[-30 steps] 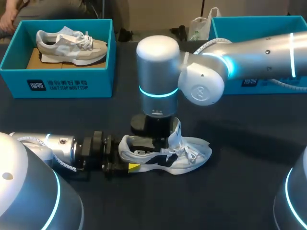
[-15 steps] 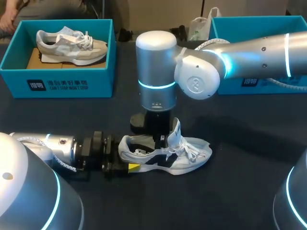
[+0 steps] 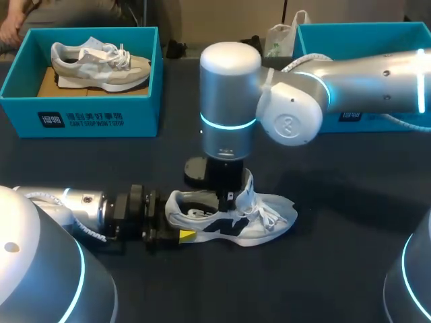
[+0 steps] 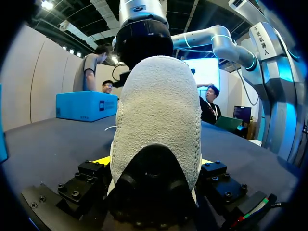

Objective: Take the shoe out of the shoebox, open the shoe tongue, remove and reinsert the insole, then place the shoe into the shoebox

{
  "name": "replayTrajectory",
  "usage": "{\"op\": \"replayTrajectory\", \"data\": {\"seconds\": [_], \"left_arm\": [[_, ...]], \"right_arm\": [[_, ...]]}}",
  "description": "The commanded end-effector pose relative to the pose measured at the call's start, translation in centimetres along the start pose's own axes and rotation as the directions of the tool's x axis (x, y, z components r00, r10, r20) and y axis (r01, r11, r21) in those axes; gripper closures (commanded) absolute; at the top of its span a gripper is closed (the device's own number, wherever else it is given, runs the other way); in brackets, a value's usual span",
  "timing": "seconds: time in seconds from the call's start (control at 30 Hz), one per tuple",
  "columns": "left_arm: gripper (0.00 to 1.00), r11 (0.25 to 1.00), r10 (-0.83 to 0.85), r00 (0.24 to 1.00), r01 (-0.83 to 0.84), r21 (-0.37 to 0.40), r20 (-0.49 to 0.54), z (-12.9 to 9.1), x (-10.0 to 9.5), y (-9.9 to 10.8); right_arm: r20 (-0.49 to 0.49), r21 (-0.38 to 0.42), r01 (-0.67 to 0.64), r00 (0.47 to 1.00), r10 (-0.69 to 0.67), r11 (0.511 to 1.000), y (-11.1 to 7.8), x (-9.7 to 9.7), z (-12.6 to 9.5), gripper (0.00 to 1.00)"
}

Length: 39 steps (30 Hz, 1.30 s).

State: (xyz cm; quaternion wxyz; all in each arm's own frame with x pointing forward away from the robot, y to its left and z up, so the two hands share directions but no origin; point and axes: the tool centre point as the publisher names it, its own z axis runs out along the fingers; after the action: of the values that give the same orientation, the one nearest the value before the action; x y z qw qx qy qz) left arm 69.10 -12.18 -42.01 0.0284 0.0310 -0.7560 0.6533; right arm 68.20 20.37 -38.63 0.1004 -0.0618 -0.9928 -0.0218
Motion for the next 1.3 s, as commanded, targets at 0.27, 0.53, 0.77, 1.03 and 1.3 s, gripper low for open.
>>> {"op": "replayTrajectory", "data": {"seconds": [0.27, 0.53, 0.77, 1.03, 1.3], "left_arm": [[1.0, 1.0, -0.001, 1.0, 0.001, 0.001, 0.005, 0.2, -0.2, 0.0], [1.0, 1.0, -0.001, 1.0, 0.001, 0.001, 0.005, 0.2, -0.2, 0.0], [1.0, 1.0, -0.001, 1.0, 0.001, 0.001, 0.005, 0.2, -0.2, 0.0], [1.0, 1.0, -0.001, 1.0, 0.001, 0.001, 0.005, 0.2, -0.2, 0.0], [1.0, 1.0, -0.001, 1.0, 0.001, 0.001, 0.005, 0.2, -0.2, 0.0]], "right_arm": [[0.082, -0.167, 0.042, 0.996, -0.029, 0.985, -1.4, -0.2, -1.8, 1.0], [0.111, -0.238, 0.066, 0.993, -0.04, 0.969, -1.9, -0.3, -2.9, 1.0], [0.138, -0.283, 0.087, 0.989, -0.05, 0.955, -2.0, -0.7, -4.0, 1.0], [0.106, -0.266, 0.142, 0.987, -0.118, 0.953, -0.2, -1.7, -4.3, 0.9], [0.094, -0.236, 0.134, 0.989, -0.114, 0.962, 0.8, -1.9, -4.5, 0.52]]}}
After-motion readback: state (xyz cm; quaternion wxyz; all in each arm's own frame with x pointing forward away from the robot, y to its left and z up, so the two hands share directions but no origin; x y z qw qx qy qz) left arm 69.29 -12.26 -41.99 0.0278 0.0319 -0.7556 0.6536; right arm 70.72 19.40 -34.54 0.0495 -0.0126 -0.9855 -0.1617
